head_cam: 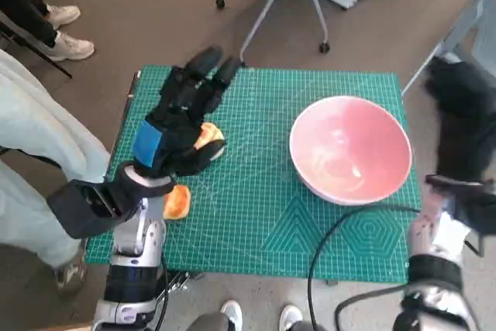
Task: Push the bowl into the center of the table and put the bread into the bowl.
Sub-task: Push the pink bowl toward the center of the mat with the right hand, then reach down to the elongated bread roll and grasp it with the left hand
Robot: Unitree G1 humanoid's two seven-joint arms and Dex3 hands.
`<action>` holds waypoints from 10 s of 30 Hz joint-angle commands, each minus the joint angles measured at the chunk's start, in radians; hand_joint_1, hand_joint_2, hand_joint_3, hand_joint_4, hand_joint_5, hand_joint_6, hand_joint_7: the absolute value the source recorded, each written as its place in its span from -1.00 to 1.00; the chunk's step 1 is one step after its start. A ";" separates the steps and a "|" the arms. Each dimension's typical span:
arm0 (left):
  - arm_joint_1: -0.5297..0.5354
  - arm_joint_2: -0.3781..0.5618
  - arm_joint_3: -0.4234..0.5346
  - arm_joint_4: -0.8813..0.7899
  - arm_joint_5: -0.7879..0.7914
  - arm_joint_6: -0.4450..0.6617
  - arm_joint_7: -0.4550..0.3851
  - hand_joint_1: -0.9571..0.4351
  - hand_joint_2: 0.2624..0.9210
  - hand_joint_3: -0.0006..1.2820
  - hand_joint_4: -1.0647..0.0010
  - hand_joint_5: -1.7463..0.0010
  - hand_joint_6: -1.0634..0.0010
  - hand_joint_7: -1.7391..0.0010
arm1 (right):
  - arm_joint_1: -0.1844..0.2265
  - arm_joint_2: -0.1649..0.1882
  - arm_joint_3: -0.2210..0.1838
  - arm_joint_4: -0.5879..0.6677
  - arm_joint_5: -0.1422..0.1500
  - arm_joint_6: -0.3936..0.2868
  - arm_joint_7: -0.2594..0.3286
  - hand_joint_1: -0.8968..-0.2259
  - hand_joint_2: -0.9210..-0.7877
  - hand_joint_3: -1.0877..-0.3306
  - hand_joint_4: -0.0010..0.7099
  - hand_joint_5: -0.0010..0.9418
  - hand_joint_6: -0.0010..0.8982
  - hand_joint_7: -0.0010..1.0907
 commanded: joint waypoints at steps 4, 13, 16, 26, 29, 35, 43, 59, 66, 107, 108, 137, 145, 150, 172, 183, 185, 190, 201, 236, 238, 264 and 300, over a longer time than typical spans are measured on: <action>0.010 -0.001 -0.001 -0.007 0.001 -0.006 0.001 -0.38 1.00 -0.51 0.64 0.99 1.00 0.42 | -0.021 -0.022 -0.070 0.185 0.036 0.074 -0.016 -0.13 -1.00 -0.55 -0.78 -1.00 -0.68 -0.59; 0.007 0.000 0.001 -0.001 -0.009 0.001 -0.006 -0.39 1.00 -0.52 0.64 0.99 1.00 0.41 | -0.015 -0.009 -0.063 0.256 -0.003 0.140 -0.071 -0.03 -1.00 -0.57 -0.79 -1.00 -0.68 -0.64; 0.007 -0.001 0.000 -0.002 -0.009 0.003 -0.007 -0.39 1.00 -0.52 0.64 0.99 1.00 0.41 | -0.010 0.002 -0.050 0.269 -0.025 0.158 -0.101 0.01 -1.00 -0.60 -0.80 -1.00 -0.68 -0.65; 0.007 0.009 0.003 -0.010 -0.012 0.010 -0.014 -0.37 1.00 -0.52 0.63 0.99 1.00 0.40 | -0.024 0.056 -0.032 0.284 -0.057 0.222 -0.142 0.08 -1.00 -0.69 -0.84 -1.00 -0.68 -0.67; 0.009 0.014 0.004 -0.014 -0.013 0.012 -0.017 -0.37 1.00 -0.52 0.63 0.99 1.00 0.40 | -0.033 0.073 -0.026 0.284 -0.067 0.236 -0.147 0.07 -1.00 -0.70 -0.84 -1.00 -0.69 -0.68; 0.013 0.024 0.008 -0.018 -0.007 0.008 -0.017 -0.37 1.00 -0.52 0.63 0.99 1.00 0.40 | -0.055 0.105 -0.021 0.283 -0.066 0.262 -0.133 0.09 -1.00 -0.76 -0.84 -0.99 -0.68 -0.68; 0.030 0.037 0.014 -0.037 -0.004 0.007 -0.010 -0.38 1.00 -0.53 0.63 0.99 1.00 0.40 | -0.087 0.149 -0.014 0.284 -0.067 0.292 -0.132 0.11 -1.00 -0.79 -0.77 -0.97 -0.64 -0.67; 0.069 0.056 0.026 -0.077 0.002 0.002 0.004 -0.39 1.00 -0.51 0.67 1.00 1.00 0.45 | -0.141 0.224 0.002 0.302 -0.074 0.356 -0.114 0.03 -1.00 -0.62 -0.68 -0.97 -0.53 -0.64; 0.089 0.059 0.031 -0.100 0.003 0.004 0.014 -0.39 1.00 -0.51 0.67 1.00 1.00 0.46 | -0.153 0.241 0.013 0.304 -0.085 0.365 -0.102 -0.02 -1.00 -0.51 -0.71 -0.99 -0.54 -0.67; 0.109 0.033 0.003 -0.107 0.047 -0.008 0.076 -0.36 1.00 -0.47 0.67 1.00 1.00 0.47 | -0.181 0.200 -0.023 0.203 -0.054 0.210 0.037 -0.12 -1.00 -0.47 -0.79 -0.98 -0.58 -0.77; 0.105 0.029 0.001 -0.101 0.051 -0.009 0.079 -0.36 1.00 -0.47 0.67 1.00 1.00 0.47 | -0.177 0.201 -0.018 0.185 -0.055 0.184 0.051 -0.12 -1.00 -0.46 -0.78 -0.98 -0.58 -0.77; 0.040 0.007 -0.020 -0.070 0.029 -0.007 0.055 -0.40 1.00 -0.46 0.65 0.99 1.00 0.46 | 0.122 0.212 0.222 -0.485 0.009 0.076 0.263 -0.26 -1.00 -0.22 -0.54 -0.96 -0.51 -0.62; 0.024 0.005 -0.019 -0.063 0.019 -0.012 0.033 -0.40 1.00 -0.48 0.63 0.99 1.00 0.44 | 0.140 0.221 0.253 -0.534 0.006 0.105 0.255 -0.30 -1.00 -0.14 -0.50 -0.99 -0.71 -0.30; 0.023 0.014 -0.011 -0.058 0.018 -0.023 0.016 -0.40 1.00 -0.48 0.63 0.99 1.00 0.43 | 0.138 0.224 0.264 -0.541 0.002 0.116 0.253 -0.32 -1.00 -0.11 -0.49 -0.99 -0.75 -0.24; 0.218 0.768 0.229 -0.501 0.226 0.510 -0.191 0.19 0.32 -0.96 0.60 0.99 0.56 0.69 | 0.133 0.210 0.261 -0.523 -0.009 0.106 0.240 -0.30 -1.00 -0.09 -0.52 -0.99 -0.81 -0.19; 0.340 0.905 0.271 -0.649 0.290 0.701 -0.255 0.24 0.31 -0.98 0.75 1.00 0.48 0.95 | 0.118 0.212 0.250 -0.499 -0.018 0.091 0.218 -0.30 -1.00 -0.11 -0.51 -0.99 -0.82 -0.17; 0.386 0.935 0.274 -0.664 0.302 0.701 -0.292 0.23 0.31 -0.98 0.77 1.00 0.50 0.96 | 0.107 0.219 0.246 -0.485 -0.022 0.082 0.207 -0.30 -1.00 -0.11 -0.51 -0.99 -0.82 -0.16; 0.442 0.978 0.260 -0.715 0.342 0.755 -0.310 0.22 0.33 -0.97 0.79 1.00 0.52 0.98 | 0.096 0.228 0.249 -0.466 -0.019 0.068 0.200 -0.29 -1.00 -0.11 -0.51 -0.99 -0.82 -0.16; 0.470 0.976 0.151 -0.792 0.436 0.855 -0.287 0.22 0.34 -0.97 0.79 1.00 0.51 0.99 | 0.077 0.231 0.252 -0.449 -0.018 0.049 0.197 -0.27 -1.00 -0.13 -0.51 -0.99 -0.83 -0.14; 0.313 0.837 -0.160 -0.659 0.634 0.826 -0.176 0.30 0.33 -0.97 0.74 1.00 0.46 0.99 | 0.078 0.219 0.248 -0.441 0.013 0.074 0.241 -0.31 -1.00 -0.15 -0.50 -0.99 -0.86 -0.10; 0.307 0.828 -0.169 -0.652 0.646 0.826 -0.168 0.30 0.33 -0.97 0.74 1.00 0.46 0.99 | 0.079 0.218 0.246 -0.440 0.016 0.077 0.246 -0.31 -1.00 -0.15 -0.50 -0.99 -0.86 -0.10; 0.232 0.711 -0.328 -0.450 0.808 0.774 -0.127 0.29 0.36 -0.97 0.68 0.99 0.37 0.98 | 0.098 0.214 0.247 -0.466 0.018 0.095 0.245 -0.35 -1.00 -0.14 -0.50 -1.00 -0.87 -0.07; 0.189 0.652 -0.398 -0.163 0.962 0.614 0.035 0.45 0.84 -0.82 -0.33 0.45 -0.31 0.41 | 0.105 0.215 0.250 -0.476 0.031 0.113 0.256 -0.38 -1.00 -0.14 -0.48 -0.99 -0.88 -0.06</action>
